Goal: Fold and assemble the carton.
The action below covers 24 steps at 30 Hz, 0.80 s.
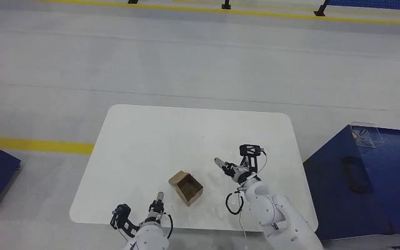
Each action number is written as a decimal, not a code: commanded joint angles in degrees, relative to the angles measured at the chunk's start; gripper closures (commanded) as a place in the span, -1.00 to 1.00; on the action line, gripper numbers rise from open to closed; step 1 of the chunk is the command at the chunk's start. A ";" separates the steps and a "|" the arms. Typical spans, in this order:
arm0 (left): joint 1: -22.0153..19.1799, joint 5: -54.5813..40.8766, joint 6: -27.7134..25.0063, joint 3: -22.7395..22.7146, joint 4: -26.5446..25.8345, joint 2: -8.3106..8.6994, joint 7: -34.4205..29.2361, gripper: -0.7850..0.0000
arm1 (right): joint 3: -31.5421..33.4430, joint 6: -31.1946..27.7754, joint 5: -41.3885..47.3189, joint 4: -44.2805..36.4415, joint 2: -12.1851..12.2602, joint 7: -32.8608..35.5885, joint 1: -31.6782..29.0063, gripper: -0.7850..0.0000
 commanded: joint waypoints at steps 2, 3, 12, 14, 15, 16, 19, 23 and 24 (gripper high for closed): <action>-3.18 -3.45 0.01 1.76 1.85 -0.08 0.94 -1.00 | -4.59 1.23 -2.89 3.29 -0.86 0.68 3.10 -1.00; -3.97 -4.65 0.01 2.39 2.68 -0.08 1.41 -1.00 | -5.93 1.37 -4.27 4.18 -1.10 0.84 3.73 -1.00; -12.32 -14.02 0.01 8.97 8.17 0.60 8.12 -1.00 | -11.50 2.41 -5.91 8.69 -2.99 0.72 6.42 -1.00; -14.13 -15.91 0.01 10.67 8.33 0.94 8.11 -1.00 | -12.06 1.98 -6.22 8.97 -3.20 1.14 6.51 -1.00; -14.90 -17.61 0.01 11.67 8.22 1.16 8.09 -1.00 | -12.19 1.78 -6.29 9.13 -3.28 1.67 6.62 -1.00; -15.85 -18.58 0.01 12.43 8.29 1.46 8.12 -1.00 | -12.26 1.76 -6.40 9.27 -3.36 2.00 6.81 -1.00; -17.97 -20.38 0.01 13.77 8.61 2.43 8.12 -1.00 | -12.77 2.09 -6.95 9.69 -3.71 2.43 7.36 -1.00; -19.79 -22.25 0.01 15.13 8.66 3.69 8.12 -1.00 | -14.08 2.63 -8.83 10.14 -4.18 3.76 8.03 -1.00; -20.15 -22.93 0.01 15.35 8.72 4.01 8.12 -1.00 | -14.39 2.75 -9.31 10.43 -4.31 4.03 8.28 -1.00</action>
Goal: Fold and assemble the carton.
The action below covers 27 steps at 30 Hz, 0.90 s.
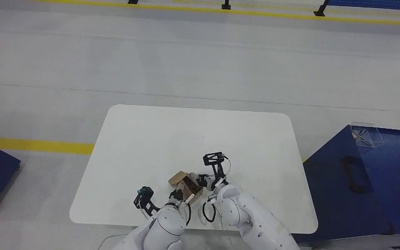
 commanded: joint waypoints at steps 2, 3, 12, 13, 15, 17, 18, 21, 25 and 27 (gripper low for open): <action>-1.14 -2.18 0.00 0.62 0.60 0.97 0.00 -1.00 | -0.62 0.60 -0.48 1.01 -0.45 0.23 0.68 -1.00; -1.57 -2.76 0.00 0.92 0.92 1.25 0.00 -1.00 | -0.80 0.83 -0.44 1.42 -0.62 0.33 0.90 -1.00; -6.70 -9.98 0.00 5.43 3.60 3.14 0.01 -1.00 | -0.75 0.04 -0.89 3.44 -1.34 1.01 1.48 -1.00; -7.04 -10.62 0.00 5.64 3.22 3.33 0.01 -1.00 | -0.53 -0.06 -0.84 3.42 -1.37 0.85 1.39 -1.00; -7.61 -10.72 0.00 6.05 2.18 3.70 0.01 -1.00 | 0.06 -0.40 -0.83 3.04 -1.40 -0.16 1.10 -1.00; -7.47 -10.89 0.00 5.79 0.36 3.98 0.01 -1.00 | 1.03 -0.41 -0.39 2.40 -1.39 -1.74 0.56 -1.00; -7.14 -10.95 0.00 5.12 -0.71 4.13 0.01 -1.00 | 1.52 -0.54 -0.15 2.04 -1.38 -2.53 0.20 -1.00; -4.79 -12.11 0.00 1.62 -3.96 4.61 0.01 -1.00 | 4.11 -5.21 3.47 -0.55 -0.99 -3.08 -1.39 -1.00; 0.17 -9.38 -3.57 -3.55 -8.23 4.81 3.57 -1.00 | 12.06 -21.43 7.37 -4.21 1.36 -0.80 -6.25 -1.00; 2.83 -10.32 -7.56 -6.34 -9.55 4.46 7.56 -1.00 | 15.73 -27.83 6.79 -5.68 2.54 -0.39 -9.34 -1.00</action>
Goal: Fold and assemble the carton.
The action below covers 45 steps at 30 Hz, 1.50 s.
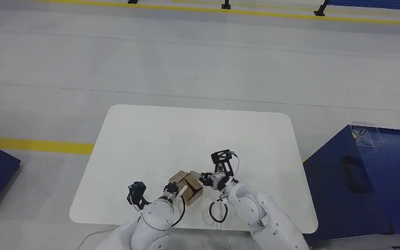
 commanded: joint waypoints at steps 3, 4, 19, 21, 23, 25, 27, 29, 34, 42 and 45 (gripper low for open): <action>4.19 -1.50 -6.94 -2.93 -0.17 -1.02 7.01 -1.00 | 7.91 -12.62 5.34 -3.04 2.05 5.34 -5.98 -1.00; 4.19 -1.50 -6.94 -2.93 -0.17 -1.02 7.01 -1.00 | 9.65 -14.30 6.45 -4.21 2.50 7.55 -7.08 -1.00; 4.19 -1.50 -6.94 -2.93 -0.17 -1.02 7.01 -1.00 | -0.11 -1.00 -18.56 -2.33 1.66 1.16 -7.32 -1.00; 4.19 -1.50 -6.94 -2.93 -0.17 -1.02 7.01 -1.00 | -1.88 2.12 -19.33 -0.56 1.06 0.77 -5.58 -1.00; 4.19 -1.50 -6.94 -2.93 -0.17 -1.02 7.01 -1.00 | -3.44 4.74 -19.39 1.05 0.43 0.04 -3.81 -1.00; 4.19 -1.50 -6.94 -2.93 -0.17 -1.02 7.01 -1.00 | -4.54 7.65 -18.76 2.59 -0.24 -0.65 -1.85 -1.00; 4.19 -1.50 -6.94 -2.93 -0.17 -1.02 7.01 -1.00 | -5.71 9.38 -17.18 4.11 -0.95 -1.05 0.08 -1.00; 4.19 -1.50 -6.94 -2.93 -0.17 -1.02 7.01 -1.00 | -6.87 12.32 -17.22 5.86 -1.66 -1.40 2.28 -1.00; 4.19 -1.50 -6.94 -2.93 -0.17 -1.02 7.01 -1.00 | -12.03 19.88 -18.09 11.29 -4.11 -3.96 7.35 -1.00; 4.19 -1.50 -6.94 -2.93 -0.17 -1.02 7.01 -1.00 | -16.01 24.89 -15.47 20.03 -7.37 -5.88 13.41 -1.00; 4.19 -1.50 -6.94 -2.93 -0.17 -1.02 7.01 -1.00 | -14.57 24.07 -13.65 19.45 -7.44 -6.89 12.81 -1.00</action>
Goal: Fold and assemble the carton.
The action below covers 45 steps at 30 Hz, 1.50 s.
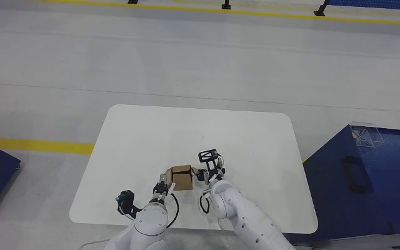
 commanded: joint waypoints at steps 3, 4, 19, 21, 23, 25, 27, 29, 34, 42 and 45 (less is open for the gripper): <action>0.00 0.00 0.00 0.00 0.00 0.00 0.00 -1.00 | 2.58 -1.53 2.07 -2.60 0.40 0.45 -1.77 -1.00; 0.00 0.00 0.00 0.00 0.00 0.00 0.00 -1.00 | 2.58 -1.53 2.07 -2.60 0.40 0.45 -1.77 -1.00; 6.39 12.39 -28.05 -3.70 1.36 0.08 -11.49 -1.00 | 11.84 -8.28 7.73 -12.47 1.88 -7.94 -8.43 -1.00; 6.39 12.39 -28.05 -3.70 1.36 0.08 -11.49 -1.00 | 11.84 -8.28 7.73 -12.47 1.88 -7.94 -8.43 -1.00; 6.39 12.39 -28.05 -3.70 1.36 0.08 -11.49 -1.00 | 11.78 -8.68 7.65 -12.61 1.88 -7.99 -8.42 -1.00; 6.98 8.47 -30.89 -5.02 1.67 -0.27 -12.11 -1.00 | 11.16 -9.02 4.30 -11.12 1.90 -8.99 -7.86 -1.00; 7.18 4.59 -32.43 -5.51 2.64 -0.69 -15.09 -1.00 | 8.99 -8.17 1.11 -10.70 1.48 -12.01 -7.67 -1.00; 7.90 0.11 -37.10 -6.01 4.55 -1.27 -17.71 -1.00 | 7.46 -8.89 -0.57 -10.13 1.16 -13.04 -7.18 -1.00; 8.38 -8.20 -51.94 -7.45 11.96 -2.89 -23.68 -1.00 | 3.65 -8.36 -8.39 -6.25 0.45 -16.72 -5.80 -1.00; 5.99 0.04 -64.25 -3.96 21.97 -5.47 -22.79 -1.00 | 0.96 -8.40 -12.00 -2.35 -0.77 -19.58 -4.28 -1.00; 5.48 3.55 -66.46 -2.98 23.41 -6.30 -21.23 -1.00 | 0.70 -8.32 -11.94 -1.49 -1.20 -19.79 -3.78 -1.00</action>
